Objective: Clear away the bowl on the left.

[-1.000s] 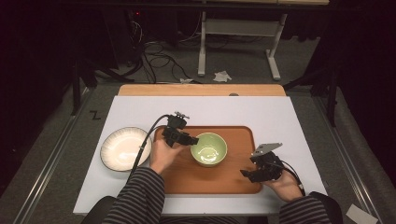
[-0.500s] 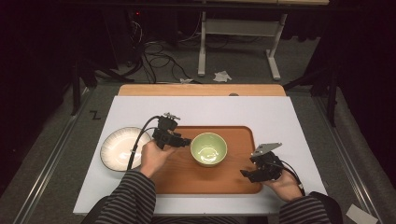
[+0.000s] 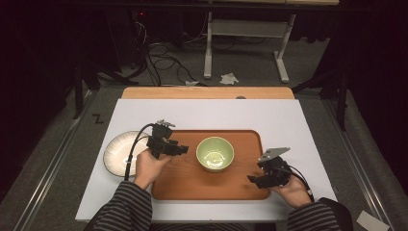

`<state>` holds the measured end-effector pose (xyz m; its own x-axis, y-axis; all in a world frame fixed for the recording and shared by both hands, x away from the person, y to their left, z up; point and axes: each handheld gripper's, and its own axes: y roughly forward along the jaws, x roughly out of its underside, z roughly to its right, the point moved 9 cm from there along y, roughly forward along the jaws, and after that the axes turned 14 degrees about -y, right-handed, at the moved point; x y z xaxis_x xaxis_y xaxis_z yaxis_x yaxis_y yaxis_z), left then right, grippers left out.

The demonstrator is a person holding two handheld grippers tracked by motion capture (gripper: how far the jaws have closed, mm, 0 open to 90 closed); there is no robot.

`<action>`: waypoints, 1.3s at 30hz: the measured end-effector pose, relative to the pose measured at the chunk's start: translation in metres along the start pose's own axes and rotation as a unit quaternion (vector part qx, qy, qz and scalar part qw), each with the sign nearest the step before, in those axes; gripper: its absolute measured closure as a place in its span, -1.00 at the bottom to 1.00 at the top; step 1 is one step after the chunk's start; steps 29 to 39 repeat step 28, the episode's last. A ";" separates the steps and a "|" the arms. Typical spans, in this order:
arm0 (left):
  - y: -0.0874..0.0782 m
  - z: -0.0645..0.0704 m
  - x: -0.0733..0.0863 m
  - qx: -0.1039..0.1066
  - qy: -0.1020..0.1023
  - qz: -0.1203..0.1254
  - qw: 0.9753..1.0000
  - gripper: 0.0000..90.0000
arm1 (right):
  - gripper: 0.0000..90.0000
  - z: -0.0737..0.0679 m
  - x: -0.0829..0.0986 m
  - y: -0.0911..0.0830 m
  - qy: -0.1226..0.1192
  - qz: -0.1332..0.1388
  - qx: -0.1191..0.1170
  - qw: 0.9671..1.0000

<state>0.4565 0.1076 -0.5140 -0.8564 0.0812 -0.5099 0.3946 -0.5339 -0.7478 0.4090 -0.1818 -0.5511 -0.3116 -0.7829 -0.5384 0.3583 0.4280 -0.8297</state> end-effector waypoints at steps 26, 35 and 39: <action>0.004 -0.003 0.030 -0.004 0.004 -0.017 1.000 -0.01 | -0.20 -0.001 0.000 0.000 -0.001 -0.002 -0.003 1.000; 0.005 -0.003 0.031 -0.004 0.004 -0.018 1.000 -0.01 | -0.20 -0.001 0.000 0.000 -0.001 -0.001 -0.002 1.000; 0.005 -0.003 0.031 -0.004 0.004 -0.018 1.000 -0.01 | -0.20 -0.001 0.000 0.000 -0.001 -0.001 -0.002 1.000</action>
